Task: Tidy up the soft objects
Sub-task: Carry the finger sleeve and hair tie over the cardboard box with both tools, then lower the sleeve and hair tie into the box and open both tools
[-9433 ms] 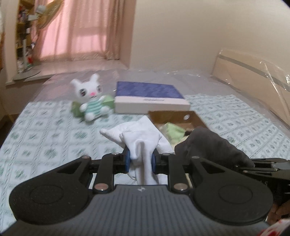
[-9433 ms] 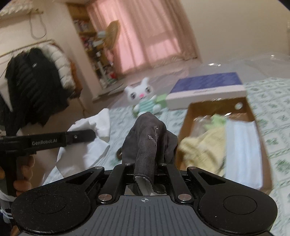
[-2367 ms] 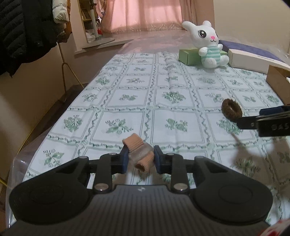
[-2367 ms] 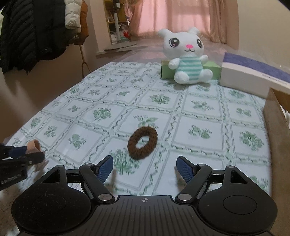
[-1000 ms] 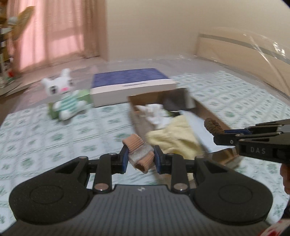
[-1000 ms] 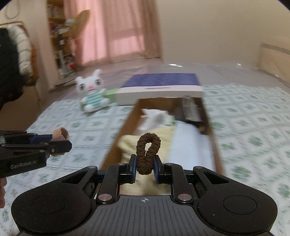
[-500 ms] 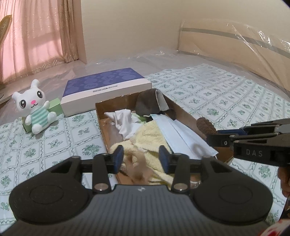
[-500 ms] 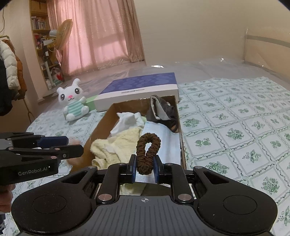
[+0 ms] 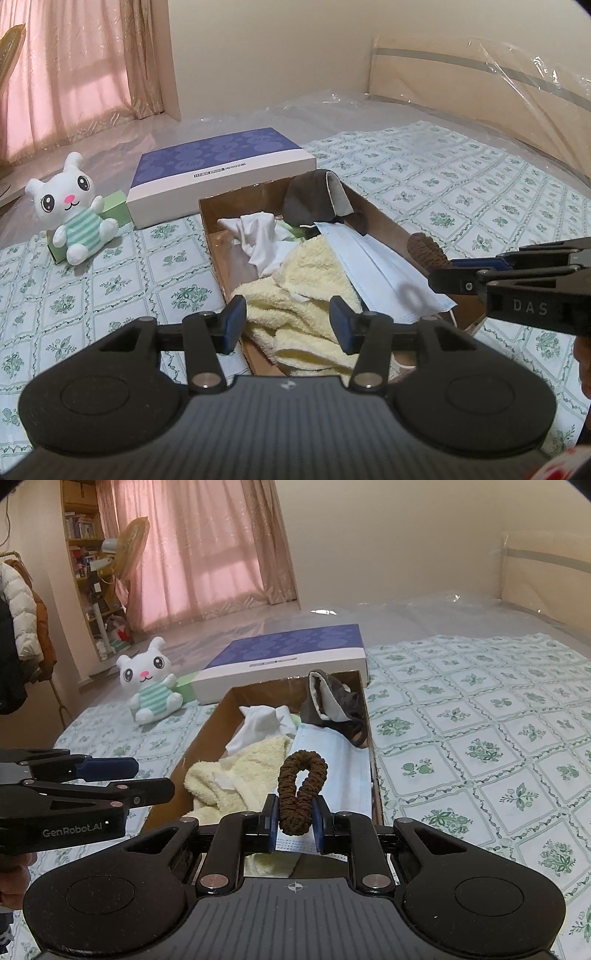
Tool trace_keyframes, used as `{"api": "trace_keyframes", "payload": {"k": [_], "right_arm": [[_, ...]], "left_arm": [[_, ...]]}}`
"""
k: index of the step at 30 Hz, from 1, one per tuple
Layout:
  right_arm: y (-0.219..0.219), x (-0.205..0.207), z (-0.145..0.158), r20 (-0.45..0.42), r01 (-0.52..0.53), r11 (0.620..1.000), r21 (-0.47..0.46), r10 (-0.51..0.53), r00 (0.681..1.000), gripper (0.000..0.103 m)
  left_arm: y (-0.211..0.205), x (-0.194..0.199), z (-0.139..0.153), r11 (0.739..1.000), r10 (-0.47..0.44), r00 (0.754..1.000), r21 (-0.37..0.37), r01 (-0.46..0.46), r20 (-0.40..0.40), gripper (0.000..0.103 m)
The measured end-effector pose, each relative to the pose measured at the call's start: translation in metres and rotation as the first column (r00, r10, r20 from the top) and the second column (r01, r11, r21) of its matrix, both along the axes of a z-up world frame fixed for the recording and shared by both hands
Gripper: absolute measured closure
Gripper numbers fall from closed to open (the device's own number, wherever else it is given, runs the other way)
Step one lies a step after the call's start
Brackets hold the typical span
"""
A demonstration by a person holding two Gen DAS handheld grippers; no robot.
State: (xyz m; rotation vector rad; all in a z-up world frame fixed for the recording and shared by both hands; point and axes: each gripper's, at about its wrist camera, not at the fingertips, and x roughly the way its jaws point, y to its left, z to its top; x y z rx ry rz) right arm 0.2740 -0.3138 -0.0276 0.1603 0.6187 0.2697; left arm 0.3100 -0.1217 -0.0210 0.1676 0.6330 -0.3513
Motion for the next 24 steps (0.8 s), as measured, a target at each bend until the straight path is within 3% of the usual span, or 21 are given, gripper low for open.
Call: {"api": "trace_keyframes", "payload": {"k": [11,12,14,16,24], "right_arm": [[0.009,0.002,0.001,0.019,-0.051,0.999,0.012,0.05,0.999,0.083],[0.01,0.003,0.001,0.022,-0.063,0.998,0.019,0.062,0.998,0.082],[0.013,0.005,0.002,0.025,-0.085,0.995,0.043,0.084,0.996,0.058],[0.014,0.006,0.002,0.033,-0.093,0.994,0.059,0.092,0.995,0.047],[0.014,0.008,0.001,0.002,-0.086,0.995,0.043,0.086,0.996,0.046]], "left_arm": [[0.007,0.003,-0.001,1.0,0.023,0.999,0.0,-0.023,-0.027,0.056],[0.008,0.004,-0.001,1.0,0.026,0.999,-0.001,-0.026,-0.029,0.056],[0.01,0.005,0.0,0.999,0.032,0.999,-0.004,-0.032,-0.032,0.056],[0.012,0.006,0.001,0.999,0.039,0.999,-0.004,-0.039,-0.036,0.055],[0.017,0.006,0.002,0.998,0.055,0.997,-0.005,-0.056,-0.046,0.053]]}}
